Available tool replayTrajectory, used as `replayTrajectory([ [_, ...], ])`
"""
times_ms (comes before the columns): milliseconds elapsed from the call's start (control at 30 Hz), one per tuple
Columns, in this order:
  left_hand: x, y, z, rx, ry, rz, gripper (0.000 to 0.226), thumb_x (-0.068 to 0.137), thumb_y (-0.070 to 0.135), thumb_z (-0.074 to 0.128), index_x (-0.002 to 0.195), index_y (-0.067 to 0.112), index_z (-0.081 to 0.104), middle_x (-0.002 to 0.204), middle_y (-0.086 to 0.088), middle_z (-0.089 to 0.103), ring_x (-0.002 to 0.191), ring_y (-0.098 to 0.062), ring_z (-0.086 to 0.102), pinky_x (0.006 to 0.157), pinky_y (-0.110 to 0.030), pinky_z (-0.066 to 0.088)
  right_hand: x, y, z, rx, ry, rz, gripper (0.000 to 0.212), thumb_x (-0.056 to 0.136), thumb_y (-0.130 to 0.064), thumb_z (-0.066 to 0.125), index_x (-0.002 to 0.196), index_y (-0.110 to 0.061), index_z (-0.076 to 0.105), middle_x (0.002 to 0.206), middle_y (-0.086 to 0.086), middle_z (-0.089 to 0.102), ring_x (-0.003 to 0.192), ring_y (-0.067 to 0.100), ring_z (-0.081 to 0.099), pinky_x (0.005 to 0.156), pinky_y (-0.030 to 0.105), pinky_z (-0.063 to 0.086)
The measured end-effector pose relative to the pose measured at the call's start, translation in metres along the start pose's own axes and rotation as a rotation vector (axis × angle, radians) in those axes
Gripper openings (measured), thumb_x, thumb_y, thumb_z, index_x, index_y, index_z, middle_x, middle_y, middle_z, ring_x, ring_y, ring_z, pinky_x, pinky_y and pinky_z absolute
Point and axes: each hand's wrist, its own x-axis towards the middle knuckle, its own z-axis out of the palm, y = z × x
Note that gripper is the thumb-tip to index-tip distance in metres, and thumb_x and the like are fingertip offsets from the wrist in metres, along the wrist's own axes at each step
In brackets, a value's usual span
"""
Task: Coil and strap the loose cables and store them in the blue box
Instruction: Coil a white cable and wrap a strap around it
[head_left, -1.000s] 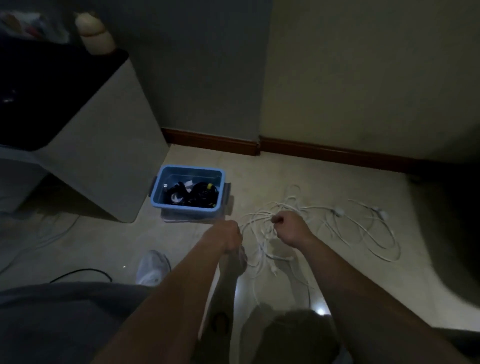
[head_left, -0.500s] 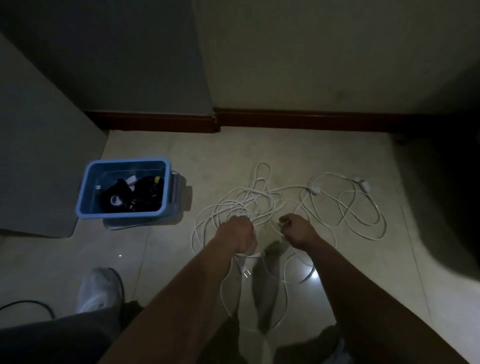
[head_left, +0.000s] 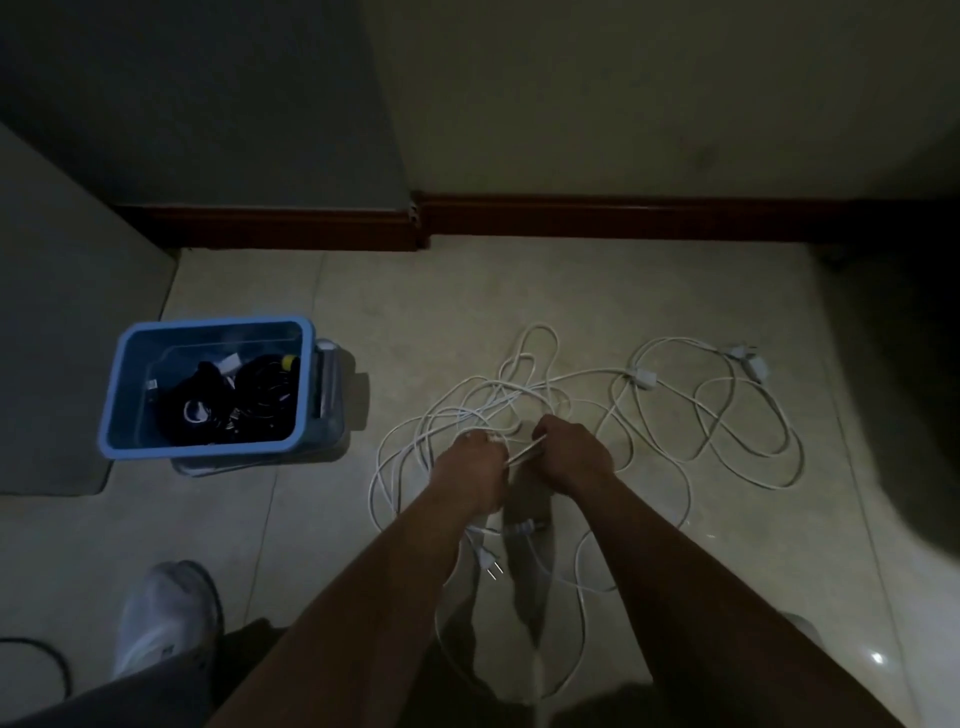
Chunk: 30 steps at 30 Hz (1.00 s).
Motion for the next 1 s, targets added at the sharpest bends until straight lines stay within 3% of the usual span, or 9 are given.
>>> replayTrajectory([
  [100, -0.011, 0.003, -0.021, -0.209, -0.005, -0.072, 0.019, 0.081, 0.029, 0.069, 0.094, 0.016, 0.074, 0.102, -0.010, 0.070, 0.098, -0.025, 0.067, 0.080, -0.032, 0.053, -0.011, -0.006, -0.012, -0.047, 0.058, -0.054, 0.020, 0.089, -0.032, 0.063, 0.108, -0.027, 0.066, 0.118, 0.008, 0.065, 0.111, 0.028, 0.062, 0.086, 0.032, 0.047],
  [233, -0.035, 0.008, -0.066, -0.463, -0.135, -0.099, 0.017, 0.080, 0.027, 0.071, 0.068, 0.016, 0.074, 0.064, 0.001, 0.069, 0.068, -0.016, 0.065, 0.065, -0.027, 0.048, -0.044, -0.015, -0.041, -0.169, 0.197, -0.214, 0.031, 0.095, -0.047, 0.056, 0.107, -0.025, 0.074, 0.110, 0.010, 0.061, 0.105, 0.030, 0.063, 0.080, 0.033, 0.048],
  [367, -0.079, 0.018, -0.120, -0.564, -0.134, -0.016, 0.013, 0.083, 0.011, 0.063, 0.081, 0.007, 0.075, 0.078, -0.011, 0.072, 0.074, -0.020, 0.064, 0.066, -0.027, 0.049, -0.084, -0.039, -0.078, -0.099, 0.269, -0.340, 0.028, 0.095, -0.045, 0.060, 0.097, -0.023, 0.076, 0.103, 0.008, 0.063, 0.100, 0.029, 0.059, 0.082, 0.037, 0.049],
  [467, -0.117, 0.024, -0.160, -0.693, -0.132, -0.005, 0.020, 0.088, 0.000, 0.051, 0.081, 0.009, 0.067, 0.075, -0.010, 0.070, 0.072, -0.020, 0.065, 0.061, -0.018, 0.048, -0.114, -0.056, -0.112, 0.128, 0.175, -0.370, 0.037, 0.096, -0.046, 0.060, 0.069, -0.021, 0.067, 0.068, 0.001, 0.064, 0.067, 0.019, 0.063, 0.064, 0.035, 0.047],
  [533, -0.145, 0.030, -0.186, -0.772, -0.091, -0.034, 0.020, 0.089, 0.000, 0.046, 0.079, 0.010, 0.061, 0.069, -0.007, 0.062, 0.067, -0.021, 0.060, 0.070, -0.030, 0.049, -0.139, -0.071, -0.132, 0.133, 0.215, -0.429, 0.043, 0.097, -0.049, 0.058, 0.063, -0.023, 0.062, 0.055, -0.004, 0.054, 0.056, 0.013, 0.054, 0.059, 0.033, 0.040],
  [667, -0.210, 0.036, -0.235, -1.019, 0.015, -0.022, 0.021, 0.088, 0.011, 0.049, 0.068, 0.016, 0.048, 0.061, -0.001, 0.042, 0.052, -0.015, 0.035, 0.055, -0.028, 0.029, -0.191, -0.100, -0.171, 0.231, 0.288, -0.525, 0.045, 0.096, -0.047, 0.060, 0.065, -0.014, 0.065, 0.055, 0.001, 0.056, 0.054, 0.017, 0.052, 0.056, 0.033, 0.037],
  [767, -0.256, 0.034, -0.265, -1.114, 0.166, 0.064, 0.034, 0.096, 0.031, 0.057, 0.066, 0.022, 0.044, 0.055, 0.004, 0.031, 0.048, -0.012, 0.025, 0.052, -0.028, 0.018, -0.232, -0.111, -0.196, 0.328, 0.324, -0.560, 0.051, 0.091, -0.046, 0.067, 0.056, -0.014, 0.048, 0.051, -0.003, 0.039, 0.047, 0.010, 0.036, 0.051, 0.032, 0.028],
  [867, -0.295, 0.025, -0.282, -1.252, 0.392, 0.086, 0.038, 0.100, 0.033, 0.057, 0.067, 0.019, 0.046, 0.051, 0.003, 0.031, 0.048, -0.014, 0.024, 0.052, -0.027, 0.018, -0.267, -0.112, -0.215, 0.407, 0.304, -0.529, 0.050, 0.090, -0.053, 0.066, 0.056, -0.019, 0.050, 0.050, -0.003, 0.045, 0.045, 0.008, 0.040, 0.046, 0.022, 0.029],
  [1000, -0.335, 0.010, -0.294, -1.223, 0.393, 0.158, 0.041, 0.105, 0.029, 0.048, 0.067, 0.014, 0.055, 0.056, -0.002, 0.046, 0.057, -0.018, 0.043, 0.064, -0.031, 0.036, -0.301, -0.113, -0.240, 0.620, 0.325, -0.516, 0.029, 0.100, -0.028, 0.057, 0.073, -0.018, 0.057, 0.065, -0.004, 0.046, 0.057, 0.004, 0.046, 0.057, 0.025, 0.036],
])
